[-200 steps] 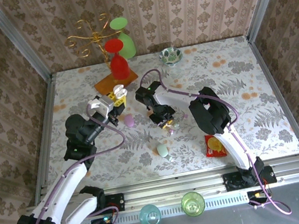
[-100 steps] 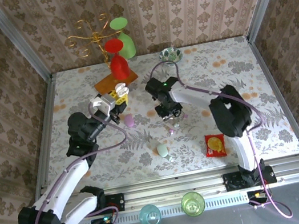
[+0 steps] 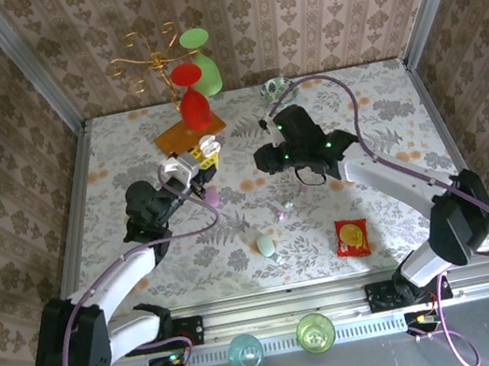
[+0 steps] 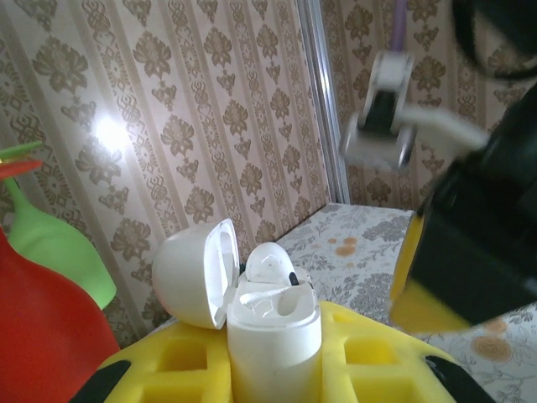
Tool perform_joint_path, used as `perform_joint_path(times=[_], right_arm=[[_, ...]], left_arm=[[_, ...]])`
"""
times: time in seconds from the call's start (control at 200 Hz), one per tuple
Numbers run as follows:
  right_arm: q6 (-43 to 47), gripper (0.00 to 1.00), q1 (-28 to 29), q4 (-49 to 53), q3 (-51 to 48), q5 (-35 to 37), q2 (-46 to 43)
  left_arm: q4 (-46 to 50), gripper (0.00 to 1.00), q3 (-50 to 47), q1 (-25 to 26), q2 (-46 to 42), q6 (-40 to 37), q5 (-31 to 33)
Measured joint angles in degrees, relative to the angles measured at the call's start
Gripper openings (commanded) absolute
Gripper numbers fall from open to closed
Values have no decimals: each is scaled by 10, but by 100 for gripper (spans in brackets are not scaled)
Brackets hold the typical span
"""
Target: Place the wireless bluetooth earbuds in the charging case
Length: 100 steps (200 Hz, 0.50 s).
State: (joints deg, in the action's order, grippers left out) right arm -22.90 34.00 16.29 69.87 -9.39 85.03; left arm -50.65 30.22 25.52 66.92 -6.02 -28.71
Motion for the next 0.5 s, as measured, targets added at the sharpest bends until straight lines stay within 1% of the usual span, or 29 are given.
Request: perform_joint_path(times=[0.16, 0.28, 0.5], right_arm=[[-31, 23, 0, -99, -20, -55, -37], [-63, 22, 0, -174, -28, -91, -40], [-120, 22, 0, -270, -29, -140, -37]], left_arm=[[-42, 0, -2, 18, 29, 0, 0], [-69, 0, -2, 26, 39, 0, -2], [-94, 0, -2, 32, 61, 0, 3]])
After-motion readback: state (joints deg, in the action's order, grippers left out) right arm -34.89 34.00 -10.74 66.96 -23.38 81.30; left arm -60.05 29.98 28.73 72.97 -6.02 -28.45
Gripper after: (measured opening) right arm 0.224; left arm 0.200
